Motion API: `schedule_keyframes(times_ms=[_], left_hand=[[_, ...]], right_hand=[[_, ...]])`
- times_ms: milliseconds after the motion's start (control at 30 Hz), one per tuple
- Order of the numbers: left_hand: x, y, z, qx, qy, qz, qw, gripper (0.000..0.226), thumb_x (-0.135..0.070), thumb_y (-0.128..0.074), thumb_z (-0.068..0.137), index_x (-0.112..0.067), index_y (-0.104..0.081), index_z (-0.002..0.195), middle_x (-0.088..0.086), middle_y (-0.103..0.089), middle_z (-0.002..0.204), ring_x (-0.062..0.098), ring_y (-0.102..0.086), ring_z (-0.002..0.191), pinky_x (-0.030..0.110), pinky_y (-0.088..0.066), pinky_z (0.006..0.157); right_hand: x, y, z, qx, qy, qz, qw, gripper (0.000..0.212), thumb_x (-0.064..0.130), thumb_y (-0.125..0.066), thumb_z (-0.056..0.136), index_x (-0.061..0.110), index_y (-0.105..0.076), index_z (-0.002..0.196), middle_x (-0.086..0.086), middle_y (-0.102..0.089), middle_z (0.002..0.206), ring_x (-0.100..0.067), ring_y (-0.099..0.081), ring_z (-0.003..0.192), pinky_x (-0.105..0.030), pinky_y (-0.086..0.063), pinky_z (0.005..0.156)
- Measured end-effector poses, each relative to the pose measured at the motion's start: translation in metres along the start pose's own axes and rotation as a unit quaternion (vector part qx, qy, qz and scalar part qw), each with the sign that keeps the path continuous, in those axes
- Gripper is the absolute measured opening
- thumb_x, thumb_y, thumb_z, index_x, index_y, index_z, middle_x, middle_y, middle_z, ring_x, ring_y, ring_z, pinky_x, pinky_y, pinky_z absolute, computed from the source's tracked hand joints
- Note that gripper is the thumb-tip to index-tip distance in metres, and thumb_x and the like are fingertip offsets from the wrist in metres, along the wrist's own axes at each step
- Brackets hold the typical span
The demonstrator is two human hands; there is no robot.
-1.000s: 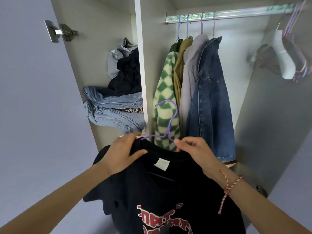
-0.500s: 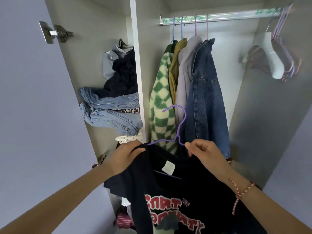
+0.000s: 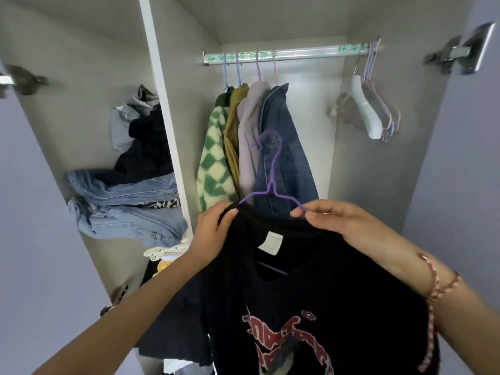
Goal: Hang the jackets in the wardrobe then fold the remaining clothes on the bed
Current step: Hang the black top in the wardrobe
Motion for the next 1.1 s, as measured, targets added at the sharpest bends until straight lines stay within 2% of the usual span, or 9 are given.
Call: schedule_keyframes(times_ms=[100,234,367,434,467,567,701,868,1101], left_hand=[[-0.031,-0.021,0.028,0.0,-0.026,-0.036,0.999,0.028,-0.021,-0.047,0.097,-0.008,-0.057,0.12,-0.003,-0.06,0.114,0.007,-0.054,0.105,0.015,-0.037,0.093],[-0.064,-0.05,0.061,0.045,-0.046,-0.082,0.995,0.031,-0.02,-0.044,0.098,-0.006,-0.056,0.124,-0.001,-0.058,0.12,0.009,-0.053,0.112,0.01,-0.036,0.096],[-0.105,-0.078,0.095,0.108,-0.049,-0.131,0.984,0.035,-0.028,-0.039,0.099,-0.014,-0.054,0.128,-0.007,-0.055,0.125,0.004,-0.048,0.118,0.011,-0.032,0.099],[-0.12,-0.088,0.103,0.135,-0.045,-0.147,0.979,0.036,-0.032,-0.038,0.099,-0.018,-0.054,0.128,-0.01,-0.055,0.125,0.003,-0.048,0.118,0.013,-0.033,0.098],[-0.124,-0.092,0.106,0.146,-0.042,-0.151,0.977,0.035,-0.033,-0.037,0.099,-0.02,-0.054,0.127,-0.01,-0.056,0.123,0.002,-0.049,0.116,0.012,-0.034,0.095],[-0.134,-0.095,0.124,0.15,-0.055,-0.122,0.98,0.035,-0.032,-0.035,0.1,-0.02,-0.055,0.127,-0.009,-0.058,0.119,0.002,-0.051,0.11,0.004,-0.034,0.085],[-0.129,-0.082,0.149,0.112,-0.048,-0.111,0.986,0.034,-0.032,-0.035,0.1,-0.021,-0.055,0.126,-0.016,-0.055,0.111,-0.001,-0.049,0.106,-0.009,-0.029,0.075],[-0.112,-0.055,0.162,0.075,-0.04,-0.086,0.993,0.033,-0.026,-0.039,0.099,-0.016,-0.052,0.128,-0.013,-0.053,0.114,-0.005,-0.046,0.105,-0.009,-0.027,0.076],[-0.087,-0.01,0.18,0.03,-0.023,0.001,0.999,0.032,-0.029,-0.046,0.095,-0.023,-0.053,0.126,-0.014,-0.054,0.123,-0.007,-0.047,0.113,-0.007,-0.025,0.086]], right_hand=[[0.037,0.039,-0.011,-0.09,0.027,0.01,0.996,0.017,0.019,-0.056,0.087,0.023,-0.072,0.091,0.011,-0.073,0.094,0.002,-0.062,0.097,-0.017,-0.038,0.095],[0.071,0.081,-0.003,-0.18,0.043,0.0,0.983,0.016,0.012,-0.056,0.09,0.017,-0.071,0.089,0.003,-0.072,0.1,-0.012,-0.063,0.102,-0.027,-0.041,0.103],[0.078,0.096,0.032,-0.253,0.07,-0.052,0.963,0.02,0.01,-0.054,0.093,0.017,-0.068,0.08,-0.004,-0.069,0.104,-0.011,-0.063,0.092,-0.004,-0.043,0.071],[0.074,0.098,0.051,-0.294,0.087,-0.058,0.95,0.02,0.01,-0.053,0.093,0.0,-0.069,0.087,-0.02,-0.068,0.099,-0.025,-0.064,0.092,-0.012,-0.043,0.059],[0.074,0.098,0.061,-0.315,0.1,-0.056,0.942,0.024,0.01,-0.052,0.094,-0.008,-0.067,0.087,-0.025,-0.068,0.09,-0.025,-0.064,0.08,-0.022,-0.043,0.056],[0.077,0.105,0.1,-0.345,0.141,-0.082,0.924,0.027,0.01,-0.05,0.096,-0.002,-0.061,0.075,0.001,-0.051,0.048,-0.003,-0.04,0.044,-0.017,-0.032,0.046],[0.068,0.118,0.167,-0.356,0.154,-0.154,0.909,0.027,0.013,-0.044,0.097,-0.003,-0.062,0.086,0.0,-0.052,0.06,-0.014,-0.045,0.055,-0.028,-0.036,0.054],[0.054,0.14,0.235,-0.327,0.12,-0.201,0.916,0.025,0.013,-0.041,0.098,0.0,-0.062,0.094,-0.01,-0.062,0.079,-0.014,-0.049,0.057,-0.022,-0.034,0.053],[0.087,0.161,0.306,-0.348,0.113,-0.192,0.911,0.026,0.009,-0.043,0.095,-0.005,-0.063,0.101,-0.019,-0.065,0.108,-0.035,-0.059,0.099,-0.026,-0.04,0.073]])
Point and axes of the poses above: each hand's wrist, its own z-axis towards the middle knuckle, its own y-axis out of the back of the hand, x = y × z, the point moved 5 cm from there along z, towards the middle knuckle
